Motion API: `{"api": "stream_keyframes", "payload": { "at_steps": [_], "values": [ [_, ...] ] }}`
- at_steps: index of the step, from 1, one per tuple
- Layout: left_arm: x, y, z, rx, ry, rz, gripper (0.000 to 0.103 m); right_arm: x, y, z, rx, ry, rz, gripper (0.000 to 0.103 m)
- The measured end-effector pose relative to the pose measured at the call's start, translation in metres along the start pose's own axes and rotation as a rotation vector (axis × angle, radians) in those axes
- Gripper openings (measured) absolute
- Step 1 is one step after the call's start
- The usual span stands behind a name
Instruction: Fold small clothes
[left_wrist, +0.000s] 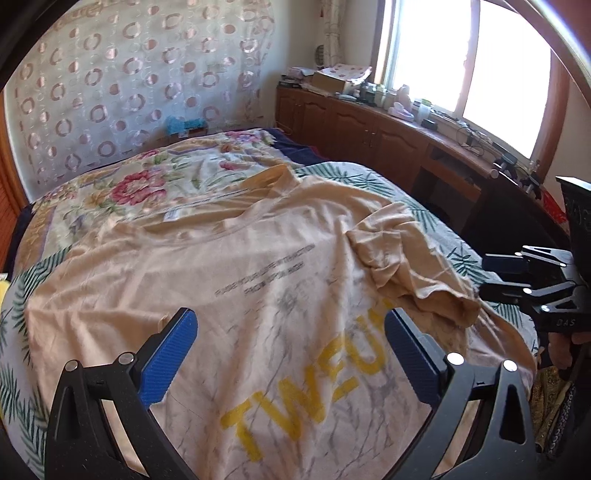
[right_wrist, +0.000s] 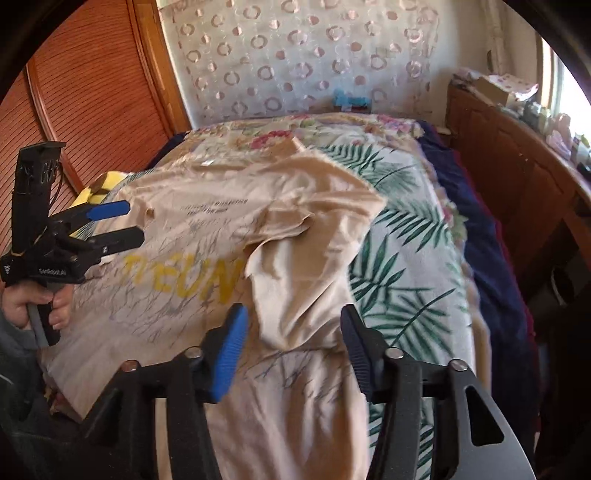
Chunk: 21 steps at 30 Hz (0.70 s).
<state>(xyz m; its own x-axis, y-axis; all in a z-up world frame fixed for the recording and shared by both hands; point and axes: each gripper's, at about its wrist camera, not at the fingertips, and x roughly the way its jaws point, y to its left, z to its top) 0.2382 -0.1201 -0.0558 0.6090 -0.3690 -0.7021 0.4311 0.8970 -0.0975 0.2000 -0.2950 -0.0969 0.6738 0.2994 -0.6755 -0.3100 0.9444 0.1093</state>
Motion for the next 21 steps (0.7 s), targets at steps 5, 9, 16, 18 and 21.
{"api": "stream_keyframes", "payload": {
  "at_steps": [5, 9, 16, 18, 21],
  "values": [
    [0.027, -0.025, 0.024, 0.051, 0.027, -0.06, 0.083, 0.006, -0.024, 0.0, 0.075, -0.046, -0.097, 0.055],
    [0.053, -0.046, 0.037, 0.091, 0.069, -0.118, 0.061, 0.024, -0.035, -0.005, 0.105, -0.021, -0.143, 0.055],
    [0.091, -0.065, 0.053, 0.091, 0.143, -0.204, 0.042, 0.035, -0.039, -0.014, 0.104, 0.004, -0.173, 0.055],
    [0.098, -0.07, 0.054, 0.093, 0.161, -0.223, 0.04, 0.035, -0.042, -0.012, 0.107, 0.003, -0.171, 0.055],
    [0.108, -0.078, 0.054, 0.111, 0.185, -0.206, 0.04, 0.035, -0.043, -0.012, 0.105, 0.003, -0.177, 0.055]
  ]
}}
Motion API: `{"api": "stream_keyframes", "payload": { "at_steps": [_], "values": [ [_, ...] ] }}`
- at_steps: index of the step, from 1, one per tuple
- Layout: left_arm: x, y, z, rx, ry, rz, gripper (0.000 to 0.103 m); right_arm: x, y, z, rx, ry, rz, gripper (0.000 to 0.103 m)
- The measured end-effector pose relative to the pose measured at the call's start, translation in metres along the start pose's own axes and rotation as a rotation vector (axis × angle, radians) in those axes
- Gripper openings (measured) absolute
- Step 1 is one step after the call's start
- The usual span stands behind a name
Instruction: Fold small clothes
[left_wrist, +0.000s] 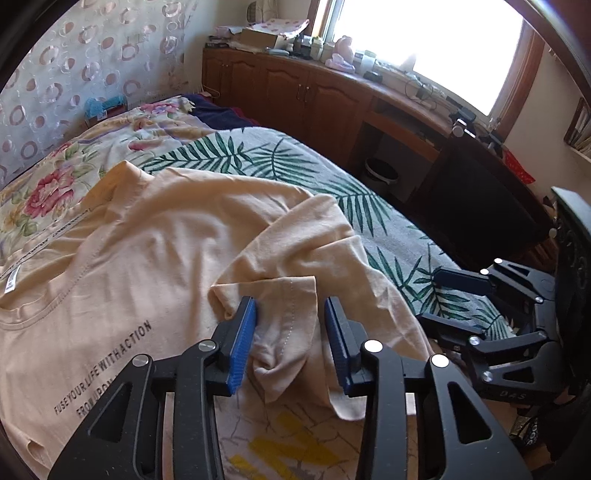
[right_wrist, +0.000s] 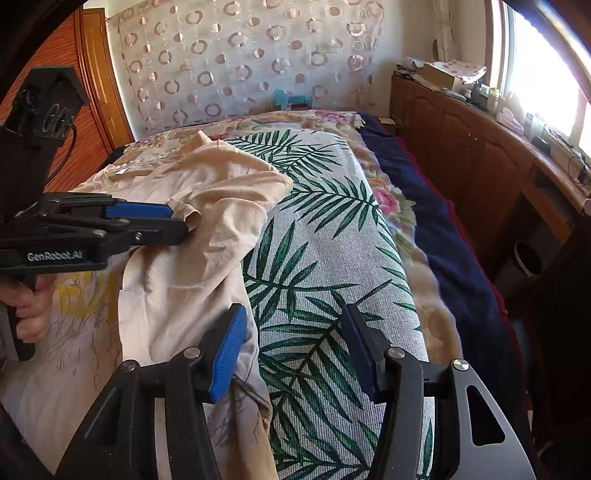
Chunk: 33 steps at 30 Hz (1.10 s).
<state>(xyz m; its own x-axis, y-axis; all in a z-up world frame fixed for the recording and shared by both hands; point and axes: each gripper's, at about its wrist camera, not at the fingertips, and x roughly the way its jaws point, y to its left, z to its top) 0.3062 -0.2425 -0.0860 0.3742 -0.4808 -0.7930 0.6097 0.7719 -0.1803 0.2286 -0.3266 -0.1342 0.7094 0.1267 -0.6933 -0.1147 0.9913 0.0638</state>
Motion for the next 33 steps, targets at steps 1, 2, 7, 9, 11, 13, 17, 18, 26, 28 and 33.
{"api": "stream_keyframes", "payload": {
  "at_steps": [1, 2, 7, 9, 11, 13, 17, 18, 26, 28, 33],
  "values": [
    [0.0, -0.001, 0.0, 0.008, -0.008, 0.011, 0.04, 0.002, 0.0, 0.001, 0.0, 0.0, 0.001, 0.055],
    [0.0, -0.003, 0.0, 0.019, -0.01, 0.023, 0.033, 0.002, 0.0, 0.001, -0.001, 0.0, 0.0, 0.056],
    [-0.022, 0.009, -0.005, -0.012, -0.062, 0.074, 0.007, 0.007, 0.0, 0.002, -0.012, 0.001, -0.005, 0.057],
    [-0.036, 0.019, -0.01, -0.05, -0.091, 0.089, 0.007, 0.007, -0.001, 0.002, -0.012, 0.001, -0.004, 0.057],
    [-0.048, 0.029, -0.015, -0.081, -0.106, 0.093, 0.007, 0.007, -0.001, 0.002, -0.014, 0.002, -0.006, 0.057],
    [-0.057, 0.036, -0.02, -0.095, -0.116, 0.109, 0.007, 0.007, -0.001, 0.003, -0.016, 0.002, -0.007, 0.057],
    [-0.068, 0.046, -0.032, -0.12, -0.126, 0.127, 0.007, 0.008, -0.001, 0.003, -0.019, 0.002, -0.008, 0.057],
    [-0.07, 0.048, -0.034, -0.126, -0.129, 0.131, 0.007, 0.008, -0.001, 0.003, -0.019, 0.002, -0.008, 0.057],
    [-0.093, 0.067, -0.053, -0.145, -0.143, 0.212, 0.024, 0.009, -0.002, 0.003, -0.022, 0.002, -0.009, 0.057],
    [-0.102, 0.072, -0.059, -0.144, -0.161, 0.234, 0.034, 0.009, -0.002, 0.004, -0.023, 0.002, -0.009, 0.057],
    [-0.122, 0.091, -0.073, -0.18, -0.189, 0.283, 0.083, 0.01, -0.003, 0.005, -0.024, 0.003, -0.01, 0.058]
  ]
}}
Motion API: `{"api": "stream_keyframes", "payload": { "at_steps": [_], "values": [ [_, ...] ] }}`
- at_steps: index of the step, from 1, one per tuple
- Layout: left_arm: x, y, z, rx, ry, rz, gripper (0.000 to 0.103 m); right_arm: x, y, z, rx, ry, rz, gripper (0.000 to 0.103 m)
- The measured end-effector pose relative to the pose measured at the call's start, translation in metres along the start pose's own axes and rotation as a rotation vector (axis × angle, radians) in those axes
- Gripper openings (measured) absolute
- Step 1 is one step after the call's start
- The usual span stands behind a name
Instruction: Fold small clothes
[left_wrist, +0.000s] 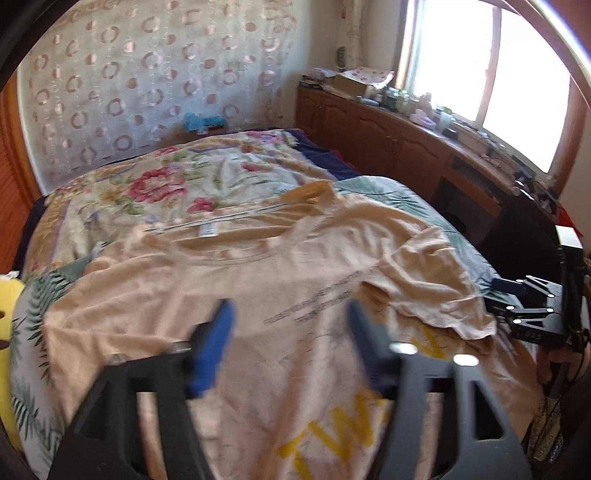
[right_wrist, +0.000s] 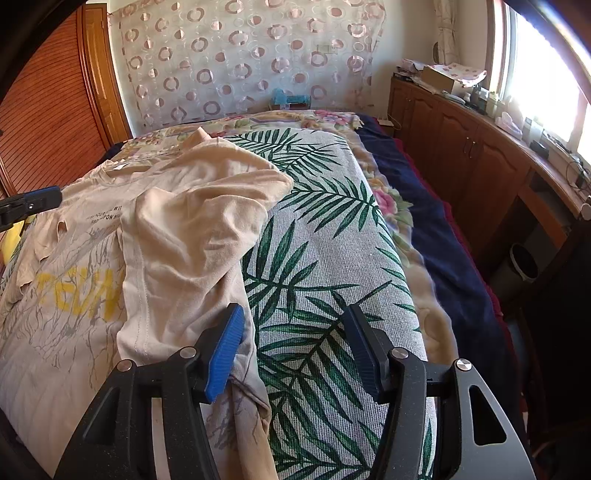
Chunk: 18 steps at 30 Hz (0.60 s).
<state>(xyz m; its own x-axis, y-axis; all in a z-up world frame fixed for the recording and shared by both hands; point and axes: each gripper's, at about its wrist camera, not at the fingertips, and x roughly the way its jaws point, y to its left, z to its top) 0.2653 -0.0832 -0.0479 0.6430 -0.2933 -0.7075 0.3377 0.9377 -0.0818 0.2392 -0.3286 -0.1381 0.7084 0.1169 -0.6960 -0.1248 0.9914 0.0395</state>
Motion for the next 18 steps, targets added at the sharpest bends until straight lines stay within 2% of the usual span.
{"api": "stream_keyframes", "payload": {
  "at_steps": [5, 10, 11, 12, 13, 18],
  "values": [
    [-0.011, 0.041, -0.011, -0.071, -0.008, 0.06, 0.086, 0.0, -0.001, 0.0, -0.001, 0.0, 0.0, 0.059],
    [-0.019, 0.069, -0.023, -0.082, 0.015, 0.11, 0.086, 0.001, 0.0, 0.0, -0.006, 0.001, 0.003, 0.062],
    [-0.021, 0.075, -0.026, -0.09, 0.016, 0.122, 0.086, 0.001, 0.001, 0.0, -0.013, 0.003, 0.005, 0.067],
    [-0.023, 0.081, -0.03, -0.098, 0.016, 0.135, 0.086, 0.003, 0.002, 0.0, -0.021, 0.011, 0.002, 0.082],
    [-0.025, 0.087, -0.033, -0.109, 0.02, 0.149, 0.086, 0.005, 0.004, 0.0, -0.031, 0.024, -0.014, 0.085],
    [-0.031, 0.121, -0.051, -0.179, 0.035, 0.207, 0.086, 0.006, -0.006, 0.005, 0.007, 0.029, -0.01, 0.088]
  ]
}}
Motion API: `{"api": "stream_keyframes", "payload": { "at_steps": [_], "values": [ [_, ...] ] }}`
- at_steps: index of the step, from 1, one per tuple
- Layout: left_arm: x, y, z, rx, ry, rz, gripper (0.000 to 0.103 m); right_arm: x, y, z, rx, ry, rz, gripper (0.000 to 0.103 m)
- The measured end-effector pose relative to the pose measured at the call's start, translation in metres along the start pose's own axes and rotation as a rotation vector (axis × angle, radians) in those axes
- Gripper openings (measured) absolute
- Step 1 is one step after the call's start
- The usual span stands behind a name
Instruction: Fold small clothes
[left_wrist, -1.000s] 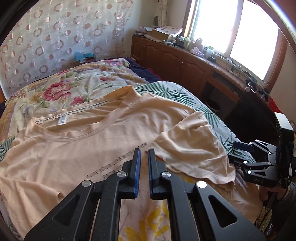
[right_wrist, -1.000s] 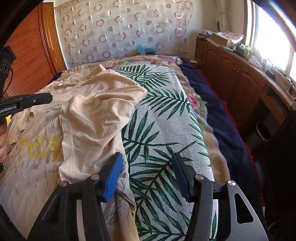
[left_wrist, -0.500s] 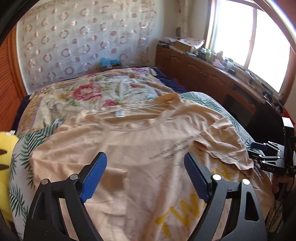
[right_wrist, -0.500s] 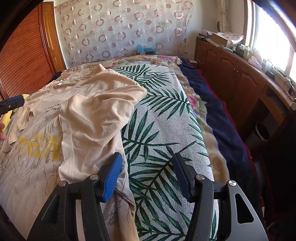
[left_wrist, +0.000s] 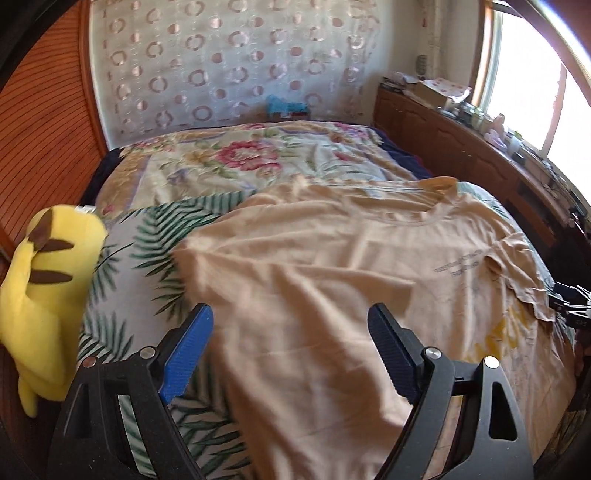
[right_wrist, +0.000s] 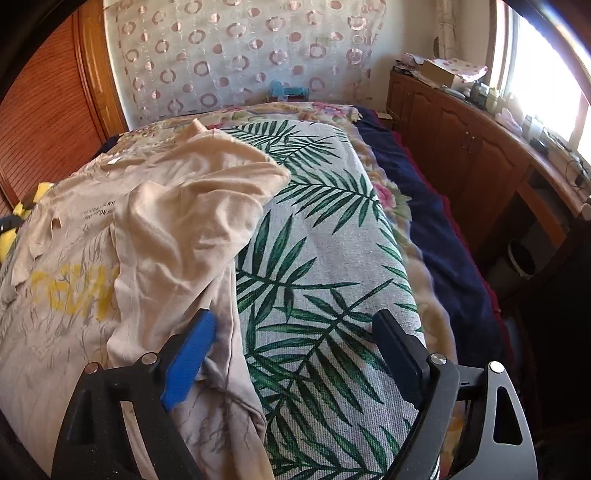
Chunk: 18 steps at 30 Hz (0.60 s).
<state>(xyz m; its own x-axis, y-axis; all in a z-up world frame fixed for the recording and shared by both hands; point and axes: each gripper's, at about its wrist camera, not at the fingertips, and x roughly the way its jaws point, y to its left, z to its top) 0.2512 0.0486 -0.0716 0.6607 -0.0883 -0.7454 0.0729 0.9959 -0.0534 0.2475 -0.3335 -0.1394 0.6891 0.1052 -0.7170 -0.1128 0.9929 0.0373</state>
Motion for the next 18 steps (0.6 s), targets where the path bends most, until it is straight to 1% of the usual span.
{"api": "stream_keyframes", "payload": {
  "at_steps": [3, 6, 8, 12, 18],
  "values": [
    [0.003, 0.02, -0.004, -0.048, 0.013, 0.025, 0.086, -0.001, -0.007, 0.006, 0.03, 0.011, 0.017, 0.088],
    [0.008, 0.035, -0.005, -0.081, 0.018, 0.042, 0.086, -0.004, -0.013, 0.018, 0.046, -0.011, 0.012, 0.088],
    [0.01, 0.042, -0.004, -0.095, 0.018, 0.051, 0.086, -0.003, -0.013, 0.03, 0.036, -0.02, 0.011, 0.088],
    [0.015, 0.05, -0.003, -0.108, 0.016, 0.042, 0.084, 0.002, -0.006, 0.052, -0.005, -0.042, 0.02, 0.088],
    [0.022, 0.055, 0.001, -0.108, 0.024, 0.032, 0.084, 0.026, 0.004, 0.073, -0.03, -0.029, 0.042, 0.088]
  ]
}}
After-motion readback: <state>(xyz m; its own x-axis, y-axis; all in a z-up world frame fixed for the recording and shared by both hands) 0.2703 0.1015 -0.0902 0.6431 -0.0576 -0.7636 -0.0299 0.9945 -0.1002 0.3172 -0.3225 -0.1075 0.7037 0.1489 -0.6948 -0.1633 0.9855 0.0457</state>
